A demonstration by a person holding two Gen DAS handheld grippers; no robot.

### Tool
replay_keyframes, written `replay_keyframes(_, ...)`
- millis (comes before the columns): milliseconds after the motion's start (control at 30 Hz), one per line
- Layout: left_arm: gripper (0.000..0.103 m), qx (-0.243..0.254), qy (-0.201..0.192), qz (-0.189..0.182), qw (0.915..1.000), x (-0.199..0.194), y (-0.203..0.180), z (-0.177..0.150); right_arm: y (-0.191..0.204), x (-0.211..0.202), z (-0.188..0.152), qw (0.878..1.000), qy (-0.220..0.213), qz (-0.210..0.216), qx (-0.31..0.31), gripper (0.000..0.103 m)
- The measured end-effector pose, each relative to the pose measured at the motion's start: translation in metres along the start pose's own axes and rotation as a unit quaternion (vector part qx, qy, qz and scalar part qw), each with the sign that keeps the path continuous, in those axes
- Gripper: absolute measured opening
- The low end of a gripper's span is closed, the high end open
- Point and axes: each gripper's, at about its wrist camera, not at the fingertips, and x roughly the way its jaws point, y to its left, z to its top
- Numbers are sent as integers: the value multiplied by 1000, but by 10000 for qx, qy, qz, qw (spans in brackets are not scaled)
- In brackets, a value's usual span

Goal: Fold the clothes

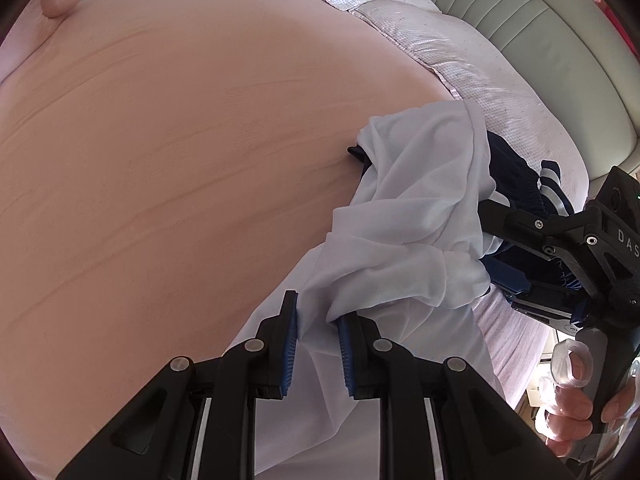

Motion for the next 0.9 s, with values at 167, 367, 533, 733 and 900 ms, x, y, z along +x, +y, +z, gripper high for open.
replay_keyframes(167,17,-167,35,-154,9997,-1,6,-4,21,1,-3,9981,-30,132,-602,16)
replay_keyframes(367,17,-321,-55,-248,9992,-12,9,-7,49,-3,-13,9917,-8,109,-1284,10)
replay_keyframes(533,18,147,-317,320,9989,-35,-7,-5,71,-5,-23,9868,65,94,-1616,10)
replay_keyframes(733,32,1069,-485,342,9925,-51,-28,-5,84,-15,-31,9843,118,184,-1749,10)
replay_keyframes(900,55,1176,-551,425,9906,-51,-34,-2,98,-19,-32,9823,166,260,-1847,10)
